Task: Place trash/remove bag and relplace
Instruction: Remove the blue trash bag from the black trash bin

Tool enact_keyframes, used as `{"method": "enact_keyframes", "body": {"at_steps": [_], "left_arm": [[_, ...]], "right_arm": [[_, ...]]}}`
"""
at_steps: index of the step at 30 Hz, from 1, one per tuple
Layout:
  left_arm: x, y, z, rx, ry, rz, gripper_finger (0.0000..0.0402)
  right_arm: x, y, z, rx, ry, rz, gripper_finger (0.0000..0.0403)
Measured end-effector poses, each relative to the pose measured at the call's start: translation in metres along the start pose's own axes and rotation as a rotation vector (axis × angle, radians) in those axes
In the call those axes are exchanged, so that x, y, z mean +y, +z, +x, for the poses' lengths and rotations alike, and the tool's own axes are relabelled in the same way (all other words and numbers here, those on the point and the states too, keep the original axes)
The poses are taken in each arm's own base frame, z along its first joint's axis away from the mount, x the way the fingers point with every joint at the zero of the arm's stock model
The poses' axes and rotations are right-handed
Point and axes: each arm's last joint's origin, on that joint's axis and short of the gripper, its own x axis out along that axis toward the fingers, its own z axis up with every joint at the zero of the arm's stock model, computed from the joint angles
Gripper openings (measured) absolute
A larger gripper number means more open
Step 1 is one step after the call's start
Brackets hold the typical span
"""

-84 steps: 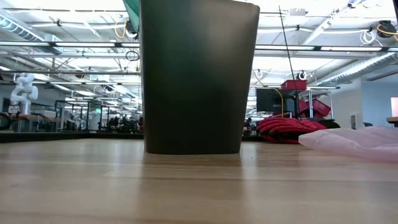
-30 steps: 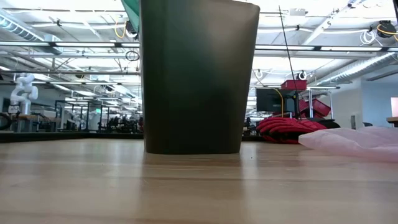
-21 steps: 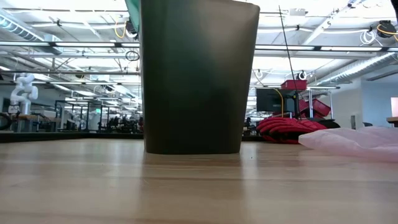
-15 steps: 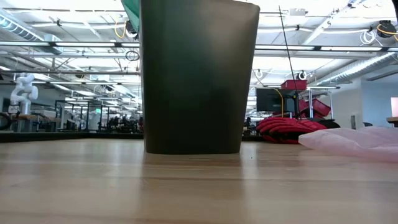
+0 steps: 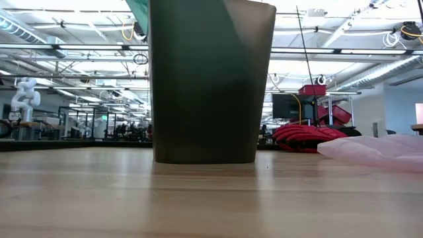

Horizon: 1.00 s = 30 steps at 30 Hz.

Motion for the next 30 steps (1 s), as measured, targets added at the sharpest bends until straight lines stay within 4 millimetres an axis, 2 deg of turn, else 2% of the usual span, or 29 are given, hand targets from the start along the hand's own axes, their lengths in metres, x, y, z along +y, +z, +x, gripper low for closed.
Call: {"method": "enact_keyframes", "body": {"at_steps": [4, 10, 14, 21, 25, 30], "left_arm": [[0.000, 0.000, 0.000, -0.001, -0.001, 0.003, 0.0000], [-0.001, 0.003, 0.001, -0.016, -0.008, 0.028, 0.0000], [-0.010, 0.012, -0.004, -0.070, -0.014, 0.078, 0.0000], [-0.023, 0.021, -0.014, -0.126, -0.020, 0.111, 0.0004], [-0.031, 0.023, -0.019, -0.139, -0.020, 0.129, 0.0034], [-0.035, 0.025, -0.021, -0.147, -0.021, 0.139, 0.0090]], "right_arm": [[-0.006, 0.005, -0.009, -0.022, -0.006, 0.053, 0.0000], [-0.012, 0.003, -0.008, 0.011, -0.024, 0.097, 0.0000], [-0.022, -0.002, -0.005, 0.063, -0.056, 0.120, 0.0000], [-0.034, 0.003, -0.007, 0.050, -0.042, 0.143, 0.0000], [-0.040, 0.004, -0.007, 0.050, -0.032, 0.171, 0.0000], [-0.048, 0.005, -0.005, 0.050, -0.049, 0.182, 0.0000]]}}
